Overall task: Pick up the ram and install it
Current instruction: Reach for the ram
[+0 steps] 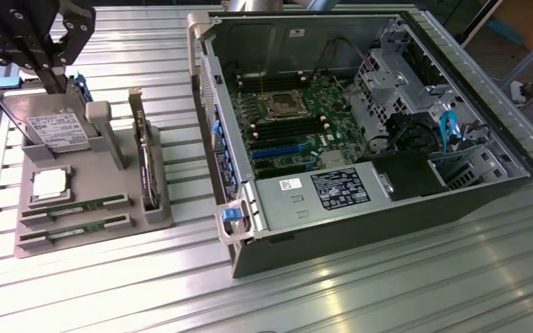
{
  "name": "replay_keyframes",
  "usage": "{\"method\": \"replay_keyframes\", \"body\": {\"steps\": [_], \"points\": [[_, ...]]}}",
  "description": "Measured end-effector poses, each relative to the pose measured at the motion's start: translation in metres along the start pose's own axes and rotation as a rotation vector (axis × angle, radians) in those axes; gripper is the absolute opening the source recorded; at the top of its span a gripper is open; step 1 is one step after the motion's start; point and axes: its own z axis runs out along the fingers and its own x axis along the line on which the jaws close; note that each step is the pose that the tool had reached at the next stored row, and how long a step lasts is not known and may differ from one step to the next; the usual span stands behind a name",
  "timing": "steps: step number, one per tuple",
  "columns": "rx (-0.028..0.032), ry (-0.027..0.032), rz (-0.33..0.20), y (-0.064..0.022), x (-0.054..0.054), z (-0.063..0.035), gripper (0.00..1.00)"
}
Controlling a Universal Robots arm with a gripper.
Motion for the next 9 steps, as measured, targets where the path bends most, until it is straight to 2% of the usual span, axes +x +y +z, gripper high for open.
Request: {"method": "replay_keyframes", "body": {"steps": [9], "points": [[0.0034, -0.0002, 0.000, -0.0236, -0.002, -0.0009, 0.11]]}}
